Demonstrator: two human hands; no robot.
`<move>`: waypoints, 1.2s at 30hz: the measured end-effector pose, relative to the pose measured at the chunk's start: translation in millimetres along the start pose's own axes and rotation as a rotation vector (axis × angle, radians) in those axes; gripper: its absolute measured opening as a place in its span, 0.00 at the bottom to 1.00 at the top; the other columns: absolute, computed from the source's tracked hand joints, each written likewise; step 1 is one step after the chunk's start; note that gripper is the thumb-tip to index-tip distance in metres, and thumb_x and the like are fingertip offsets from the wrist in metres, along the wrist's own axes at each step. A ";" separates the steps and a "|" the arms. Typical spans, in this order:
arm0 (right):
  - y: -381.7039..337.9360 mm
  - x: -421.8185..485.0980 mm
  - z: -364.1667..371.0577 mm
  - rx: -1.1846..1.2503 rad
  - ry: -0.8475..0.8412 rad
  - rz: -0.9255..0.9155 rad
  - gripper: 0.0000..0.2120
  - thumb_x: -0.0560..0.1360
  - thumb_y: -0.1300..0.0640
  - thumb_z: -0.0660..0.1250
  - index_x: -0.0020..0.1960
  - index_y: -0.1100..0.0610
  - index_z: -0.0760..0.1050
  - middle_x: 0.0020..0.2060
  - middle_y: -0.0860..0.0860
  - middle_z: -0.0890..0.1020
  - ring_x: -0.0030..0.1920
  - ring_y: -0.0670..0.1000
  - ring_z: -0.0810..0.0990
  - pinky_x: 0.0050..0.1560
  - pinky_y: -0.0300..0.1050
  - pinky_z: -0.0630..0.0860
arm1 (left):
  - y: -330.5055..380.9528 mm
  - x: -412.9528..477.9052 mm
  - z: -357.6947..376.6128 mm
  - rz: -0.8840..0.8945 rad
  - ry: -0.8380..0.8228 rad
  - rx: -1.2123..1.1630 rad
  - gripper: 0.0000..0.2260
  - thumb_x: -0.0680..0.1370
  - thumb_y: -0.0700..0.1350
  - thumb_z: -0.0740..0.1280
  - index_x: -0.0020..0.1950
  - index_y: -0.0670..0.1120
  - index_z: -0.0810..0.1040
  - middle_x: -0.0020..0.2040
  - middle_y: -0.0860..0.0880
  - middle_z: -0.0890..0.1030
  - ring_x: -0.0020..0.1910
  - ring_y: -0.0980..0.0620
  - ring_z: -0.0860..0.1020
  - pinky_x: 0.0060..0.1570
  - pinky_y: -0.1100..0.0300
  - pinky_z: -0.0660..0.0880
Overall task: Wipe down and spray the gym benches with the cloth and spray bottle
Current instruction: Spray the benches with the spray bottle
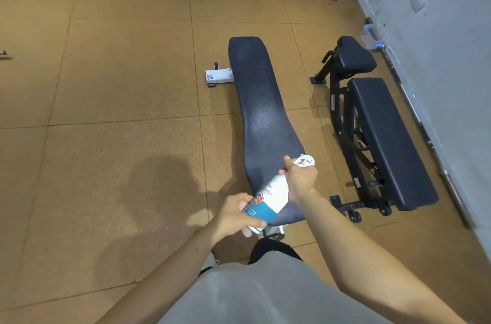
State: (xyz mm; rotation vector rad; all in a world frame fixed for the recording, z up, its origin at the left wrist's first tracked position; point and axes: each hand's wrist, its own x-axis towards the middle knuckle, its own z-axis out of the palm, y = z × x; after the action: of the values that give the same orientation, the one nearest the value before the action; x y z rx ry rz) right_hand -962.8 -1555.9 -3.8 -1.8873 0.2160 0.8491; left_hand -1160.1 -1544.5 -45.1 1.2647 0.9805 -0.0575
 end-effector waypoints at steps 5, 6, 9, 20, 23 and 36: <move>-2.9 -12.4 32.5 0.021 -0.024 -0.042 0.14 0.75 0.56 0.76 0.59 0.56 0.78 0.49 0.54 0.86 0.43 0.56 0.87 0.35 0.43 0.80 | -1.2 -1.8 -33.5 -0.023 -0.033 -0.058 0.33 0.59 0.50 0.84 0.62 0.47 0.81 0.54 0.48 0.86 0.47 0.47 0.87 0.44 0.36 0.84; -4.3 -12.2 36.8 0.015 -0.026 -0.042 0.14 0.76 0.56 0.75 0.59 0.57 0.78 0.49 0.54 0.86 0.42 0.55 0.87 0.35 0.43 0.80 | -1.6 -1.2 -37.3 -0.029 -0.038 -0.057 0.33 0.59 0.50 0.84 0.62 0.48 0.81 0.53 0.49 0.86 0.45 0.47 0.88 0.44 0.35 0.83; -11.5 -7.4 49.5 0.001 0.003 -0.002 0.10 0.76 0.55 0.75 0.50 0.61 0.78 0.40 0.56 0.84 0.36 0.55 0.84 0.29 0.41 0.77 | -0.3 6.3 -47.6 -0.032 -0.032 -0.060 0.33 0.57 0.51 0.85 0.61 0.48 0.81 0.52 0.50 0.86 0.46 0.48 0.87 0.43 0.37 0.84; -48.0 65.2 115.8 0.167 0.027 0.149 0.12 0.74 0.55 0.77 0.51 0.59 0.77 0.40 0.58 0.85 0.31 0.55 0.83 0.30 0.46 0.79 | 60.5 76.4 -119.6 -0.108 -0.026 0.012 0.30 0.59 0.46 0.84 0.60 0.46 0.82 0.50 0.48 0.87 0.43 0.38 0.87 0.44 0.33 0.82; -63.0 89.0 137.9 0.231 0.061 0.190 0.13 0.74 0.55 0.77 0.50 0.62 0.78 0.38 0.58 0.84 0.31 0.54 0.82 0.37 0.52 0.83 | 90.2 107.7 -146.4 -0.100 -0.026 0.153 0.28 0.60 0.48 0.84 0.58 0.48 0.83 0.53 0.52 0.86 0.50 0.50 0.86 0.51 0.47 0.84; -133.0 162.3 188.4 0.364 0.083 0.230 0.13 0.75 0.55 0.76 0.53 0.62 0.79 0.35 0.57 0.84 0.30 0.54 0.82 0.45 0.59 0.84 | 158.8 208.5 -199.3 -0.108 -0.026 0.320 0.32 0.64 0.49 0.85 0.66 0.47 0.81 0.68 0.54 0.79 0.66 0.58 0.77 0.53 0.69 0.76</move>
State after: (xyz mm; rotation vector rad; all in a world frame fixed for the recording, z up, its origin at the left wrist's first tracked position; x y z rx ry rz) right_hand -864.0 -1297.1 -56.2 -1.5743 0.6075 0.8211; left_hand -1063.8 -1229.7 -51.2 1.4968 1.0443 -0.3251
